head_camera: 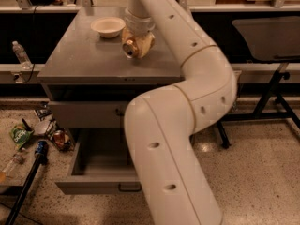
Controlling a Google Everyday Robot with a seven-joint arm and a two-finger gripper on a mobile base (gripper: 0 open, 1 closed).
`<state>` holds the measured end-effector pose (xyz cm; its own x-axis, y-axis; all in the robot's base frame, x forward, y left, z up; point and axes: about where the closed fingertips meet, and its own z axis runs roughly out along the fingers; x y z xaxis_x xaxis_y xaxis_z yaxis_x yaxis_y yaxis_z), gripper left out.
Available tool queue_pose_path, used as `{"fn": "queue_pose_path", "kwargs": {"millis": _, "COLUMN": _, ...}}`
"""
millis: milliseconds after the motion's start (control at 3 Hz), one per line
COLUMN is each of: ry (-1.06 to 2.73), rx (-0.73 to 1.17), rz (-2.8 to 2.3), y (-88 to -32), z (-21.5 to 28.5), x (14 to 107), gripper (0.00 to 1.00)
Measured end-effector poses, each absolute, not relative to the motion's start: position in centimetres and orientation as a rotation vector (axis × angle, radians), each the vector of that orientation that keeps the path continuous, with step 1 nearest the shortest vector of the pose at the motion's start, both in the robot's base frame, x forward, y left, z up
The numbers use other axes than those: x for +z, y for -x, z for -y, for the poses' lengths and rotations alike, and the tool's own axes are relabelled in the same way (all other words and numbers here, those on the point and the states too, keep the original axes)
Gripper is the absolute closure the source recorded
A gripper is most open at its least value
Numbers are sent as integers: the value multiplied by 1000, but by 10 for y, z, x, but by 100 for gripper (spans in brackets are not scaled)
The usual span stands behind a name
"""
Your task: Place orange can into middle drawer
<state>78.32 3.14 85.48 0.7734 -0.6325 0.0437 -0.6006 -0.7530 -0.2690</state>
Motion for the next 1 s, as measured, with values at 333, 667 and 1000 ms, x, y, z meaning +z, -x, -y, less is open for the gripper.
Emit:
{"fn": "queue_pose_path", "kwargs": {"millis": 333, "ry": 2586, "rx": -180, "rz": -1214, "y": -761, "z": -4, "x": 892, "gripper": 100}}
{"fn": "queue_pose_path", "kwargs": {"millis": 667, "ry": 2399, "rx": -154, "rz": -1419, "y": -727, "z": 24, "x": 932, "gripper": 100}}
{"fn": "queue_pose_path", "kwargs": {"millis": 1000, "ry": 2190, "rx": -132, "rz": -1581, "y": -688, "z": 46, "x": 964, "gripper": 100}}
